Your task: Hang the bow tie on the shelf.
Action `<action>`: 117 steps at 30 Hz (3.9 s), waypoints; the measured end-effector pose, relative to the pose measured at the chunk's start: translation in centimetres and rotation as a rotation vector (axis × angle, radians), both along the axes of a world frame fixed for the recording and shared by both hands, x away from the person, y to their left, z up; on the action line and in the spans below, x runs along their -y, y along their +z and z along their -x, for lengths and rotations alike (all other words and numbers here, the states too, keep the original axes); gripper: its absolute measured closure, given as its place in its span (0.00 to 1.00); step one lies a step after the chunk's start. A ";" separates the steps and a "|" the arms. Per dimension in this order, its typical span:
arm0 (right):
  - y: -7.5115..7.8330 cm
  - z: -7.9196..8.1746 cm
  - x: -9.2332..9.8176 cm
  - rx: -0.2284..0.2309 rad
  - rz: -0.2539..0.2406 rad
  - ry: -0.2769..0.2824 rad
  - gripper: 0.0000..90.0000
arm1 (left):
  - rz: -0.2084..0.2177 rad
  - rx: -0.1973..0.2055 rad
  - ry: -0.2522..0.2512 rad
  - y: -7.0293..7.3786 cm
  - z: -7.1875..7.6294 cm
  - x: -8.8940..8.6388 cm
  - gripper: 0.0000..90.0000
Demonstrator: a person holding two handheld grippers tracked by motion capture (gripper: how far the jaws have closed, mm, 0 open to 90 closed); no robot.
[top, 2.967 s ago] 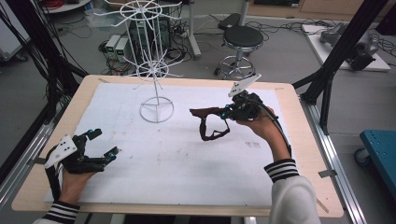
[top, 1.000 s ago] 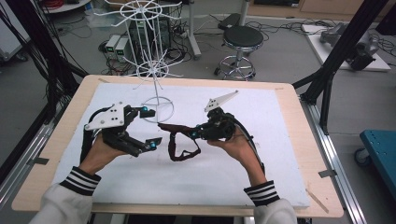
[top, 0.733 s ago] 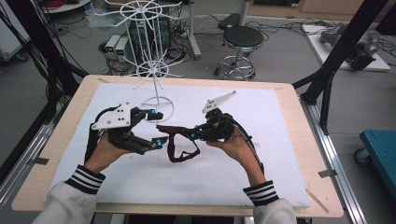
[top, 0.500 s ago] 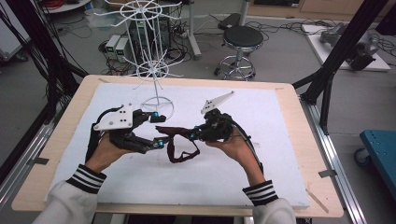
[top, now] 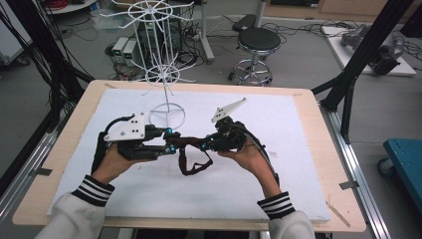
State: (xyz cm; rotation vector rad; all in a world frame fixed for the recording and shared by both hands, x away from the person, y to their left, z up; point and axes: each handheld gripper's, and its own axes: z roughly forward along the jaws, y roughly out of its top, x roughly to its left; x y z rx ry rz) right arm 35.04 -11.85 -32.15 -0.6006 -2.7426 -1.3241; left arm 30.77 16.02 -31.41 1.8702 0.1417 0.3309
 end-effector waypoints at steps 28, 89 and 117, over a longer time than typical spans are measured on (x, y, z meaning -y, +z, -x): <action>-0.7 1.8 1.5 0.246 -0.114 -0.120 0.01 | 0.100 -0.002 0.098 1.1 0.1 -2.2 0.92; -7.3 8.6 14.2 0.434 -0.430 -0.528 0.01 | 0.196 -0.011 0.244 5.9 -7.4 -3.7 0.92; -10.2 8.7 13.8 0.520 -0.458 -0.596 0.01 | 0.194 -0.026 0.332 4.5 -10.3 -5.1 0.92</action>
